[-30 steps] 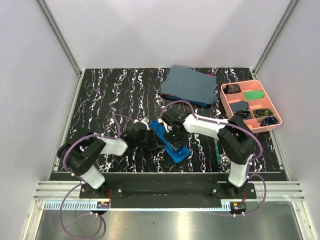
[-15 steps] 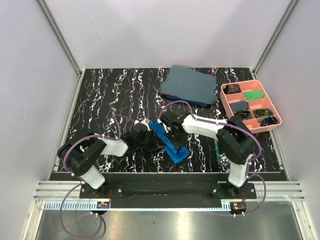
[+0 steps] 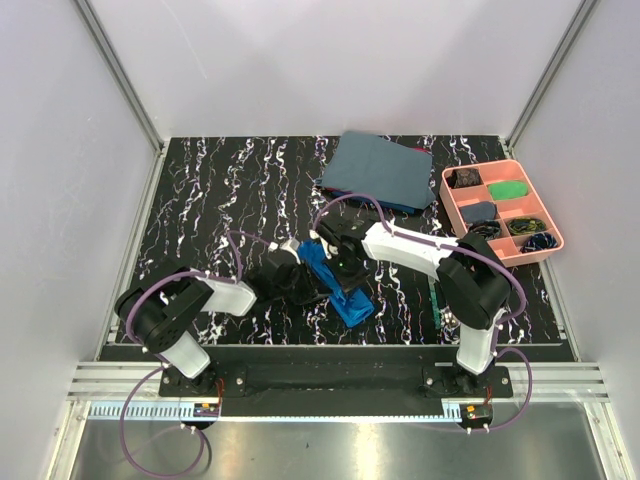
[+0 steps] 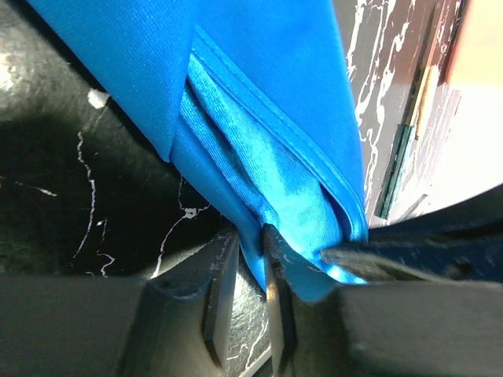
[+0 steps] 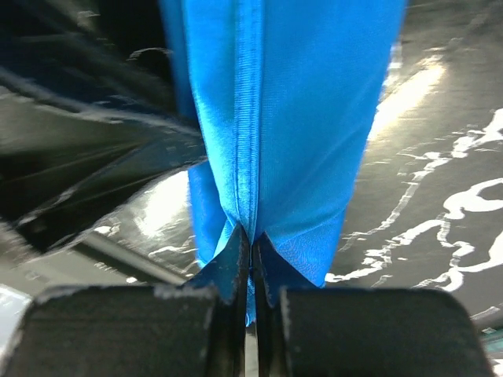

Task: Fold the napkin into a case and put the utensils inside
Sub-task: Smooth out the smaller rectangle-folded napkin at the center of the board.

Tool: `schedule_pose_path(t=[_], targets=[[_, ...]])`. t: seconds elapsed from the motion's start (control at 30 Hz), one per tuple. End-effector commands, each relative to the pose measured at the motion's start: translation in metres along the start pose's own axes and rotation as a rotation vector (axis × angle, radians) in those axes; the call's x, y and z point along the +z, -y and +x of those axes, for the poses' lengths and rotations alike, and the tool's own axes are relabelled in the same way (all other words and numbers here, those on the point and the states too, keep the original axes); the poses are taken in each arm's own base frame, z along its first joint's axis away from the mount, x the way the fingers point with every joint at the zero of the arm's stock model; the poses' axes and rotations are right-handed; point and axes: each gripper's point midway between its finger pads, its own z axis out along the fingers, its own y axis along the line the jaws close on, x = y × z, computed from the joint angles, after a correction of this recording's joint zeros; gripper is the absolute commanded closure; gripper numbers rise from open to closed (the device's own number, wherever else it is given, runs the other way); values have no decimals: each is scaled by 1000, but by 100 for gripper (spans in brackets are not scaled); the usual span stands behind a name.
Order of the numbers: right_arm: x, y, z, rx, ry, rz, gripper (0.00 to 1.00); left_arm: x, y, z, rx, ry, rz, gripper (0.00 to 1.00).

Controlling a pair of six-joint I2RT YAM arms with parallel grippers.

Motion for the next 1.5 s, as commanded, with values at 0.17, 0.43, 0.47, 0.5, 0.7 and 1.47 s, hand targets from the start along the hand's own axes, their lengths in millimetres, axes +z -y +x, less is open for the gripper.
schedule_pose_path(t=[0.17,0.43,0.47,0.5,0.7,1.47], targets=[[8,-36,1,74,-18,-175,100,-6,-4,5,16,32,-13,81],[45,-20,9,90,-20,-112,97,-32,-2,-10,52,121,-14,73],[46,-19,10,95,-20,-112,94,-36,-2,-14,51,135,-16,72],[47,-19,10,93,-20,-112,92,-43,4,-26,51,167,1,71],[45,-21,12,109,1,-127,88,-45,26,-60,18,186,65,68],[-23,-26,-19,62,143,-116,48,-7,-17,-58,27,107,-24,82]])
